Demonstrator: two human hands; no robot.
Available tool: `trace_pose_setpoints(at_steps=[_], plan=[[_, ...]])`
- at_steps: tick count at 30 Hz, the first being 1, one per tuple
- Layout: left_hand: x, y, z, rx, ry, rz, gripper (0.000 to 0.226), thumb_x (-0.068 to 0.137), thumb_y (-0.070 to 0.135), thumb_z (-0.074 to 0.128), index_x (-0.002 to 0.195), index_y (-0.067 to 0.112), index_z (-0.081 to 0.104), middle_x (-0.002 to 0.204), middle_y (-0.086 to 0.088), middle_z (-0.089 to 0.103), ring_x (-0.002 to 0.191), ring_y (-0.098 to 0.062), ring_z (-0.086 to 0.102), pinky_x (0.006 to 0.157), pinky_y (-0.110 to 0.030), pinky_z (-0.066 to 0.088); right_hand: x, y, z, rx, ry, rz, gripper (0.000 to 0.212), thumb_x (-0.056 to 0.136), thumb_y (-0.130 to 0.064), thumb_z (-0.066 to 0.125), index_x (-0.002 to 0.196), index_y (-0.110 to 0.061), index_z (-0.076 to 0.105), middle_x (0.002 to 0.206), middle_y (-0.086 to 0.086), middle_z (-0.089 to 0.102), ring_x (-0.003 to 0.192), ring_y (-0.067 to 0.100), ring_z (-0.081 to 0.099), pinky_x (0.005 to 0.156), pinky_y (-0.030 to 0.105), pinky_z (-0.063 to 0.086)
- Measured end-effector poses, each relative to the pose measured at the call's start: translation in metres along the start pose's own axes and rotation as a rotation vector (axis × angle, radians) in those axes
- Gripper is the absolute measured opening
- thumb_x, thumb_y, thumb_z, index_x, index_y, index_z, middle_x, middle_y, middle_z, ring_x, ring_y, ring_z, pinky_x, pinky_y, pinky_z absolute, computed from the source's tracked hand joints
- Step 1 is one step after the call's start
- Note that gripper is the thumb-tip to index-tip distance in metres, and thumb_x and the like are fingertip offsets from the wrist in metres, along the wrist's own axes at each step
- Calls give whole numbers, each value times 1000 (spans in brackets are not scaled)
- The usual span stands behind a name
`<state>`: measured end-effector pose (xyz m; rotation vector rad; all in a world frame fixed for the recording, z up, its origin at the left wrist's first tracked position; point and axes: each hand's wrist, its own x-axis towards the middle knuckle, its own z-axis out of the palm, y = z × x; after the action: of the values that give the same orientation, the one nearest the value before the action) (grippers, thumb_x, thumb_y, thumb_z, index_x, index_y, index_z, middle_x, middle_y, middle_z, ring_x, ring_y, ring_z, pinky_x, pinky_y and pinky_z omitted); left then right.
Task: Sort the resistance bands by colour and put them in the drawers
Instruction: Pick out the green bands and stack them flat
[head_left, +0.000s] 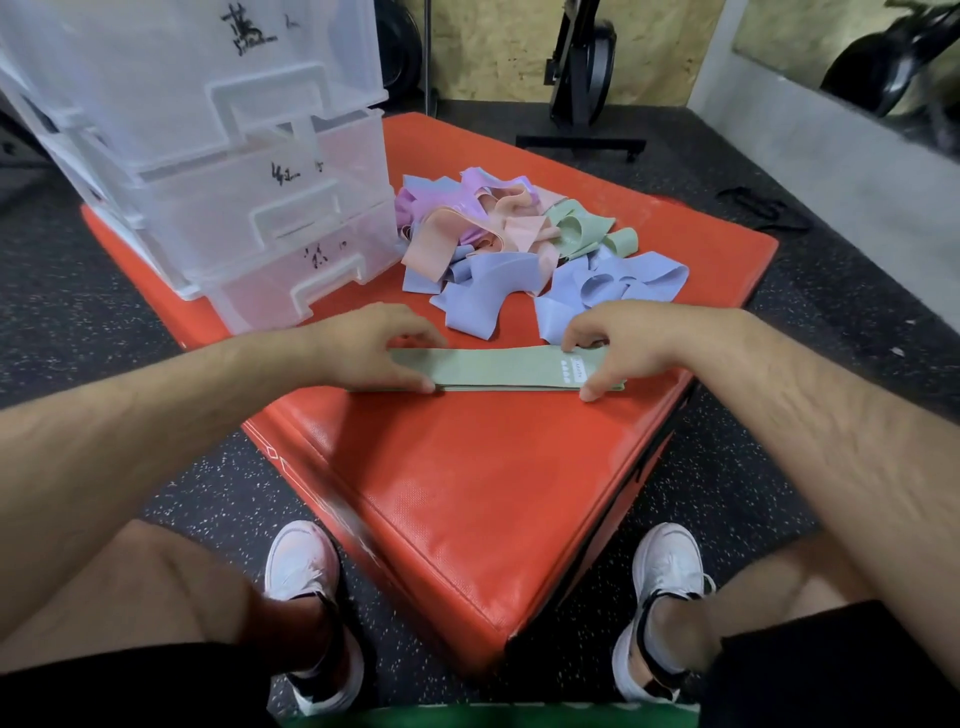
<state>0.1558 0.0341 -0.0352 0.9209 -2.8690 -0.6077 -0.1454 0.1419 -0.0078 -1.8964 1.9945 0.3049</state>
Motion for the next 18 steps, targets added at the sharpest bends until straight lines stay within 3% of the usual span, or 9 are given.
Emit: trace_pose_setpoints(at_steps=[3, 7, 10, 13, 15, 18], plan=[[5, 1, 7, 40, -27, 23, 52, 77, 42, 80, 125, 33, 64, 116, 9, 58, 107, -6, 49, 94, -18, 36, -1, 1, 5, -36, 50, -17, 70, 67, -50, 85, 128, -39, 53, 116, -14, 53, 106, 15, 56, 92, 37, 49], [9, 1, 6, 69, -42, 12, 50, 78, 39, 80, 125, 32, 64, 111, 8, 54, 96, -3, 44, 80, -4, 29, -4, 2, 5, -9, 59, -26, 59, 70, -48, 84, 121, -40, 56, 111, -16, 58, 99, 13, 59, 89, 37, 51], [10, 2, 6, 86, -66, 16, 49, 78, 40, 79, 124, 33, 64, 115, 5, 56, 105, -7, 47, 86, -12, 33, -7, 1, 6, -6, 47, -20, 58, 71, -49, 83, 121, -40, 55, 110, -15, 57, 98, 13, 58, 84, 33, 49], [13, 5, 7, 82, -64, 0, 44, 77, 53, 75, 117, 38, 64, 114, 8, 56, 110, -9, 50, 97, -26, 40, -8, -2, 2, -10, 32, -5, 63, 69, -54, 81, 124, -39, 55, 117, -13, 58, 101, 14, 59, 88, 34, 50], [19, 12, 6, 72, -8, 8, 43, 75, 67, 66, 109, 41, 63, 108, 12, 56, 106, -9, 53, 94, -28, 43, -11, -7, -7, -10, 64, -1, 63, 71, -61, 76, 126, -41, 56, 120, -14, 58, 106, 15, 60, 94, 37, 51], [38, 27, 1, 32, 116, 41, 44, 80, 61, 62, 115, 35, 64, 108, 8, 57, 104, -11, 53, 94, -33, 45, -14, -18, -24, 15, 139, -35, 52, 84, -57, 67, 132, -41, 54, 119, -16, 56, 107, 13, 59, 95, 34, 49]])
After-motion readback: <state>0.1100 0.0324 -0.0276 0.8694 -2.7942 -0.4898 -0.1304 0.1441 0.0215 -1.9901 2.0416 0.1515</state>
